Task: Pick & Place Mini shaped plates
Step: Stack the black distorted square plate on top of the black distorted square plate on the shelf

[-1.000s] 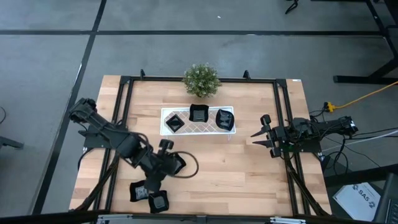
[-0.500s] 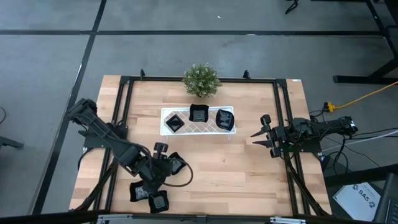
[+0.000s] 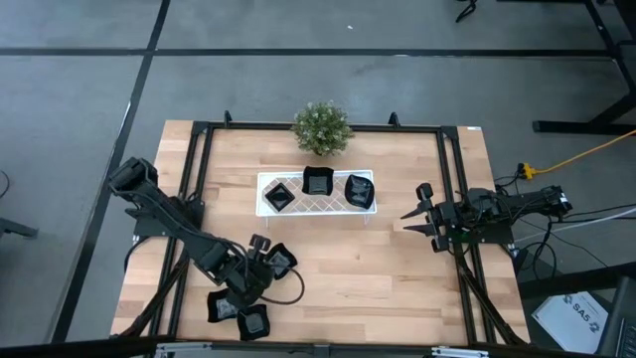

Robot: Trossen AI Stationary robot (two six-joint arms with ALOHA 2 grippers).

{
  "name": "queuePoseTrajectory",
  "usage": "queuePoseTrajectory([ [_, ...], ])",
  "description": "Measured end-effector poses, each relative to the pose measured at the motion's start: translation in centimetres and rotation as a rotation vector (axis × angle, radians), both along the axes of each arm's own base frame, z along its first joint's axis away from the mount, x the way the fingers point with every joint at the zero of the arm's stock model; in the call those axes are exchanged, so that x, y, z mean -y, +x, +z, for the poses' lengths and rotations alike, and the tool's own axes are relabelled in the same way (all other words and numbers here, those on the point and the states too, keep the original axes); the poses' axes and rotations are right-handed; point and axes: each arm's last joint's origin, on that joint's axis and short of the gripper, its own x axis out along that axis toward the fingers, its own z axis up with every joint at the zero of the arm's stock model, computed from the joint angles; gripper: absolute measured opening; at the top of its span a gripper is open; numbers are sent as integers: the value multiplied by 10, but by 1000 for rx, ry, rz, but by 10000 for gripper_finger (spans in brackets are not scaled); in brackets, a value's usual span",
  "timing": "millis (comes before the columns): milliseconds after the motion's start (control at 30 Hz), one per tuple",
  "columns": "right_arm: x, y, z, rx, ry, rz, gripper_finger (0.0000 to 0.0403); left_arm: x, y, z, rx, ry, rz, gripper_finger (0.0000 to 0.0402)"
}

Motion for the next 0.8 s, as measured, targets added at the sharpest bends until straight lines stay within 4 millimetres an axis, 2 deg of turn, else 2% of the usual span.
queuePoseTrajectory([
  [167,0,0,0,0,0,0,124,0,0,-16,-8,4,-52,143],
  [467,0,0,0,0,0,0,124,0,9,-45,-63,132,-99,143],
  [800,0,0,0,0,0,0,124,4,15,-59,-78,165,-148,143],
])
